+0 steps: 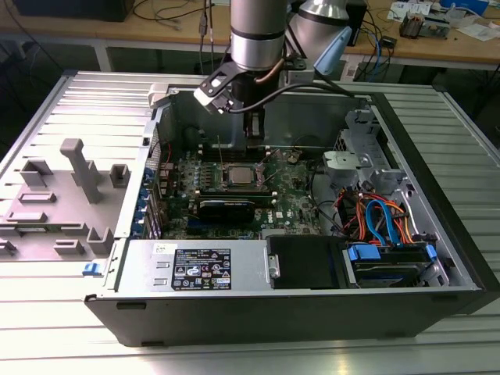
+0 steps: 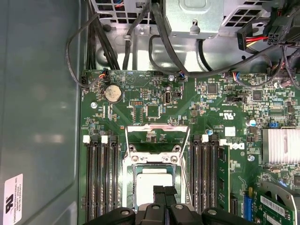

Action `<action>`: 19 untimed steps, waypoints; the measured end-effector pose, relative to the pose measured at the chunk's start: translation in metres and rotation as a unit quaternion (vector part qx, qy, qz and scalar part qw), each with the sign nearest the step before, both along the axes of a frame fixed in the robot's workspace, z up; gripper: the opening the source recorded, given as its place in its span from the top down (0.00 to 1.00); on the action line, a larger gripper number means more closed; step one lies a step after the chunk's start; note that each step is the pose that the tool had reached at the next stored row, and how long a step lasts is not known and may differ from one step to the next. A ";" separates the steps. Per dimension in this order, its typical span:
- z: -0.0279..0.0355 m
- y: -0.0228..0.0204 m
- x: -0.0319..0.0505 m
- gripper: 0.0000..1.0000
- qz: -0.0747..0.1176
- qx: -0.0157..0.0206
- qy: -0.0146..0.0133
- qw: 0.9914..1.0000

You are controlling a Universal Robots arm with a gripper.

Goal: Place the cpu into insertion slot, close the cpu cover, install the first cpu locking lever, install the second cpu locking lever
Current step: 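Close the cpu cover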

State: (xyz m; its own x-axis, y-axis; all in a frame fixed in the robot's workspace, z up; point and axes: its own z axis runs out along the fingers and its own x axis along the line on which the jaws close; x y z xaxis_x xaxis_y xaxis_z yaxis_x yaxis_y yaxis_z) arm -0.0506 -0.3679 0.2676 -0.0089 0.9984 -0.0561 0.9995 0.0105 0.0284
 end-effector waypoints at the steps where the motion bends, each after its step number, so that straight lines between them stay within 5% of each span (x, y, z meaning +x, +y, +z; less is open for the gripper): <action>1: 0.0005 0.0000 0.0000 0.89 0.000 0.000 0.000 1.000; 6: 0.0020 0.0000 0.0014 0.89 0.000 0.000 0.000 1.000; 11: 0.0020 0.0000 0.0156 0.89 0.000 0.000 0.000 1.000; 19: 0.0034 0.0000 0.0172 0.89 0.000 0.000 0.000 1.000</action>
State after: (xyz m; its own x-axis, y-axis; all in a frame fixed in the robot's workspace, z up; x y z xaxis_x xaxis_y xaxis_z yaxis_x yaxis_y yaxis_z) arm -0.0334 -0.3678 0.2710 -0.0089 0.9984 -0.0565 0.9995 0.0106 0.0284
